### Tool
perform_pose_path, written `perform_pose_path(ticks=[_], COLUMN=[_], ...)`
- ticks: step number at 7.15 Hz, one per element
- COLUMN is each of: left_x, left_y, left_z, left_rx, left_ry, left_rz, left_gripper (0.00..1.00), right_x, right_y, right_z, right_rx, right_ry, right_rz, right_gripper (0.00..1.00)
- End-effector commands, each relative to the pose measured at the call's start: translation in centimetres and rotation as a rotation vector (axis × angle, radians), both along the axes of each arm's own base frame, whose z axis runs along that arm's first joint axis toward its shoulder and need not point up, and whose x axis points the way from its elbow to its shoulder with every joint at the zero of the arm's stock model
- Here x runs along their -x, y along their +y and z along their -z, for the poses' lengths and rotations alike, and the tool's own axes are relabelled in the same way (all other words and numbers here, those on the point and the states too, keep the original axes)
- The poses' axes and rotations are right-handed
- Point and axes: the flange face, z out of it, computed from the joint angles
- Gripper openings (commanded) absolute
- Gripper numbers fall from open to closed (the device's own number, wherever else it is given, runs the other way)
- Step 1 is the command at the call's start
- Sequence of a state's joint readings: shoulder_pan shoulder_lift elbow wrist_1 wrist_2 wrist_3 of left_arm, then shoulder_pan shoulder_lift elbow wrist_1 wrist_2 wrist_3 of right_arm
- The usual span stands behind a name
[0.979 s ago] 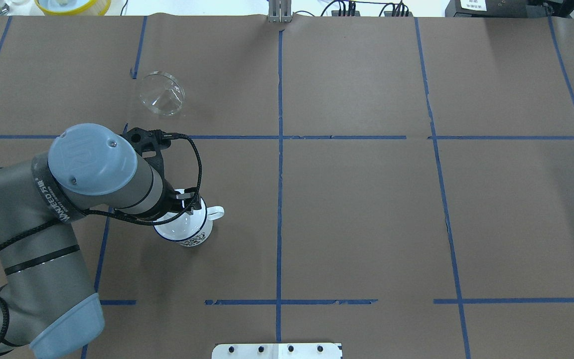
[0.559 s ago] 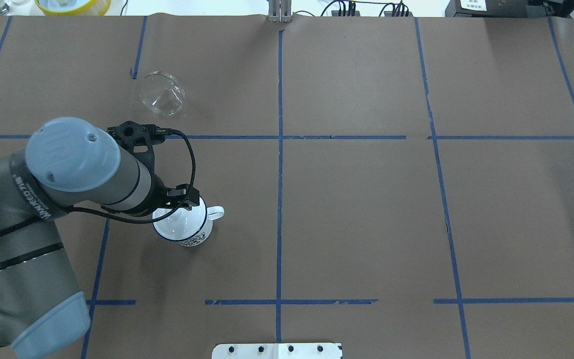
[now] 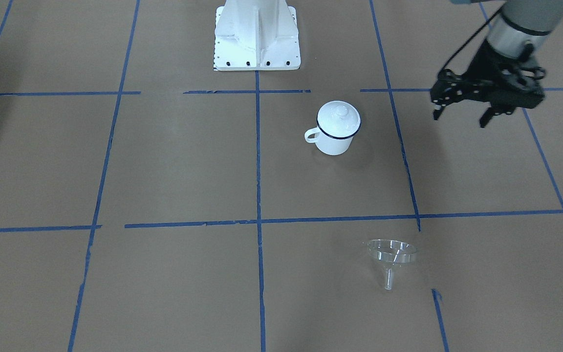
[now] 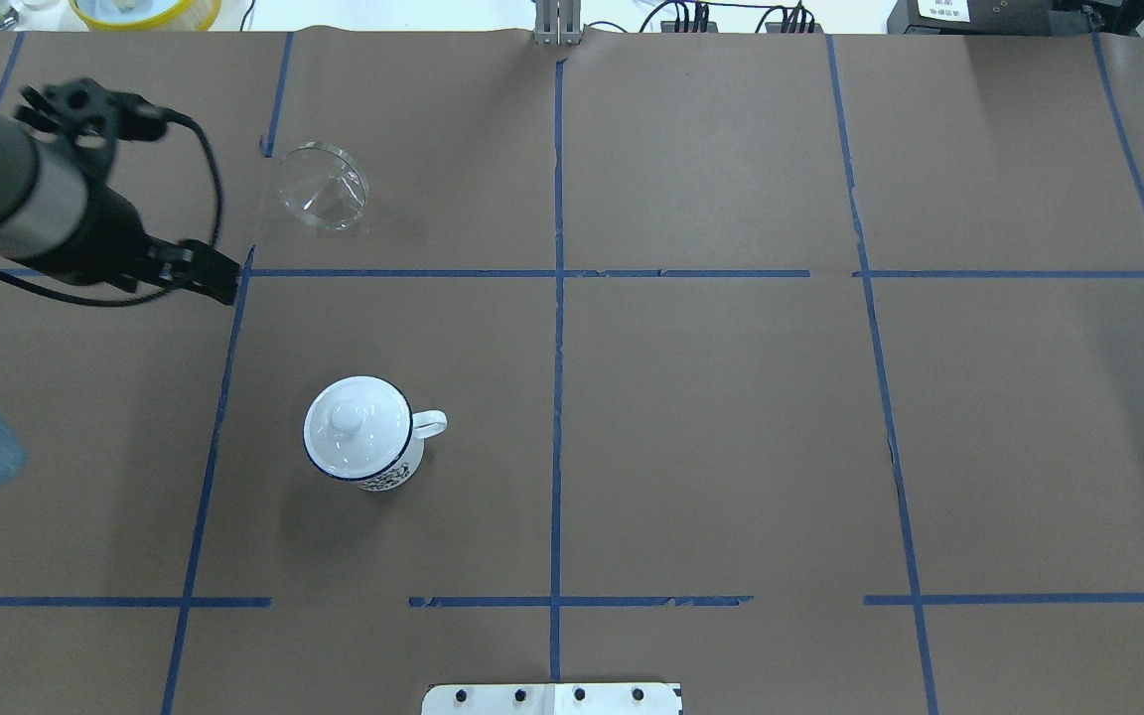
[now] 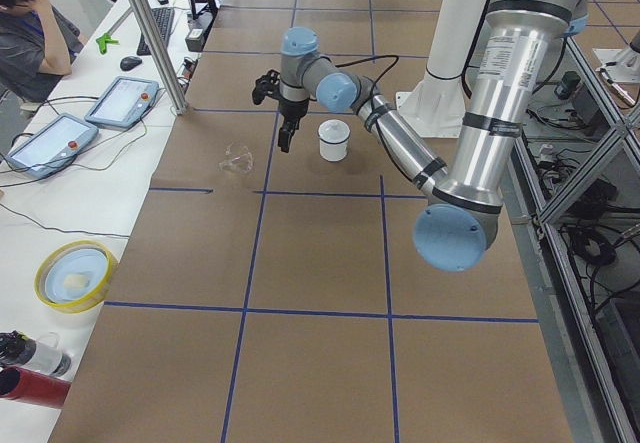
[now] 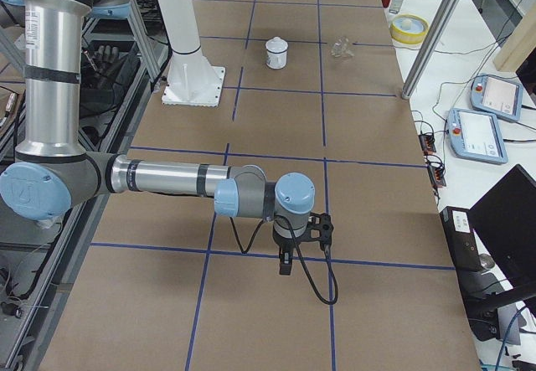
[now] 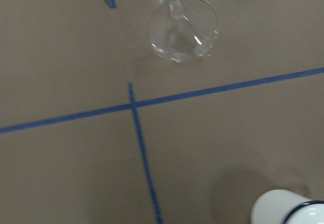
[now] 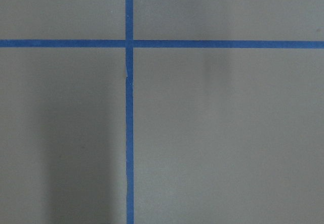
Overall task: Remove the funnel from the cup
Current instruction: 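Open the left gripper and pull the left arm away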
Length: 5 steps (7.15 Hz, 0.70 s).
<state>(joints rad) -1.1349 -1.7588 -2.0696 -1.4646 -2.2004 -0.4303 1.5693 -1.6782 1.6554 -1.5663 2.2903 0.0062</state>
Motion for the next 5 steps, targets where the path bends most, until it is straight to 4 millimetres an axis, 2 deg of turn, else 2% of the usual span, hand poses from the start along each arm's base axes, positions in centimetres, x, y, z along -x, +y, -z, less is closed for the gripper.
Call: perform_pose_path(ticks=[1,2,3,4,5], left_x=[11.5,18.2,23.0,23.7,23.8], left_y=[-0.7,-0.6,0.8,2.8,3.2], left_z=[-17.5,-26.4,-31.5,-33.1,-33.3], left_rx=[0.11,0.143,0.136,0.164,0.205], left_ry=[-0.045,-0.059,-0.058,-0.063,-0.061], left_rz=[-0.087,-0.105,-0.121,-0.112,-0.074], left_gripper=[1.0,1.0,1.0,1.0,1.0], right_x=[0.0,0.0,0.0,0.0,0.0], right_y=[0.0,0.0,0.0,0.0,0.0], right_z=[0.1,0.0,0.0,0.1,0.1], right_rx=[-0.001,0.0,0.0,-0.001,-0.001], right_ry=[0.0,0.0,0.0,0.0,0.0], right_rz=[0.0,0.0,0.0,0.0,0.0], right_gripper=[1.0,1.0,1.0,1.0,1.0])
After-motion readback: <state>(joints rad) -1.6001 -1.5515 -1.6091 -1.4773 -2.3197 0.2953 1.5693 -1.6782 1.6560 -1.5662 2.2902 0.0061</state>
